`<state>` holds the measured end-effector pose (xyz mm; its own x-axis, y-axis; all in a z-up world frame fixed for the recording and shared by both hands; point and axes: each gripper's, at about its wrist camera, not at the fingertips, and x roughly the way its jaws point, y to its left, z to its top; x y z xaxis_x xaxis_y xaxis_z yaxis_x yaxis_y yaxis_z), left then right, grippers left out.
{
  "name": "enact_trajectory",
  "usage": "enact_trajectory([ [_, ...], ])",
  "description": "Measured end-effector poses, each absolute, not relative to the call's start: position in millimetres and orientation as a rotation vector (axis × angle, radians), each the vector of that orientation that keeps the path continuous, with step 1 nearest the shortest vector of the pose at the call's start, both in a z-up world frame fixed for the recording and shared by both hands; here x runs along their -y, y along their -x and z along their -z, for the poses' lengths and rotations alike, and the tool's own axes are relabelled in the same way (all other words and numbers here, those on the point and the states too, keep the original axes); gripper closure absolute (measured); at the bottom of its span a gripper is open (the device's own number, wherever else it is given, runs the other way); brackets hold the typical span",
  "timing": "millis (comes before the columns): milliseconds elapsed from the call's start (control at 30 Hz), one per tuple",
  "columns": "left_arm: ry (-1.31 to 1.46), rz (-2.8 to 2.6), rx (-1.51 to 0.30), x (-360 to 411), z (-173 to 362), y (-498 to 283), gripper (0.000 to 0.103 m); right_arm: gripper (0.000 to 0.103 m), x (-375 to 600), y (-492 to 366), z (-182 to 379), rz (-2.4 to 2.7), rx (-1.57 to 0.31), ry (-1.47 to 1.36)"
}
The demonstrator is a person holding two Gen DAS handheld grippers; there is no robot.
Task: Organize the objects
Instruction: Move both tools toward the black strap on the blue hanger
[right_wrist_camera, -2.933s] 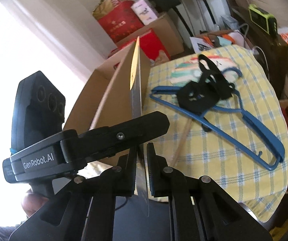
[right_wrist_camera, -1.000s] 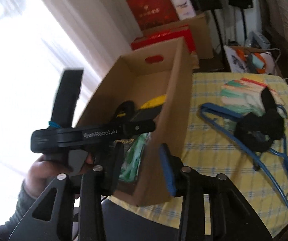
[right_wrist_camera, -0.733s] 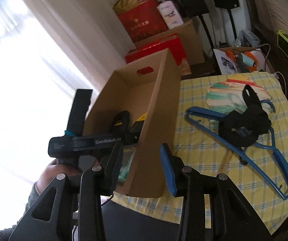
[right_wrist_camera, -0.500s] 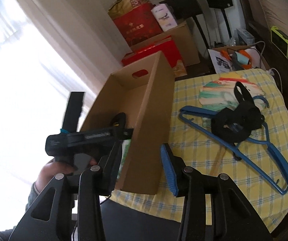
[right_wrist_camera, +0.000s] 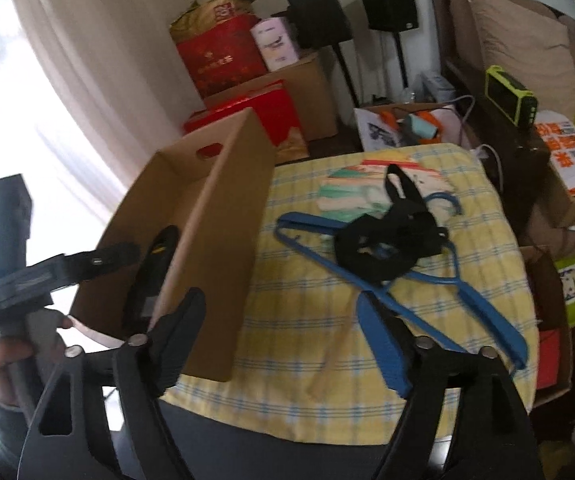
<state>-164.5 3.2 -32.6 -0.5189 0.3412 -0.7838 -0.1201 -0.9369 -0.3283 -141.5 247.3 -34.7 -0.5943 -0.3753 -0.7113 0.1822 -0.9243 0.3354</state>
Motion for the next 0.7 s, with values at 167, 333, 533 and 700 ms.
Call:
enact_trajectory([
  [167,1.326,-2.496,0.271,-20,19,153,0.004,0.021,-266,135,38,2.556,0.329,-1.224],
  [333,1.309,-2.461,0.265,-35,17,146,0.004,0.02,-287,130,39,2.596,0.353,-1.236],
  [533,1.281,-2.413,0.234,-63,13,135,0.004,0.02,-318,123,43,2.683,0.334,-1.26],
  [700,1.255,-2.373,0.201,-93,13,129,0.004,0.02,-345,118,52,2.74,0.353,-1.296],
])
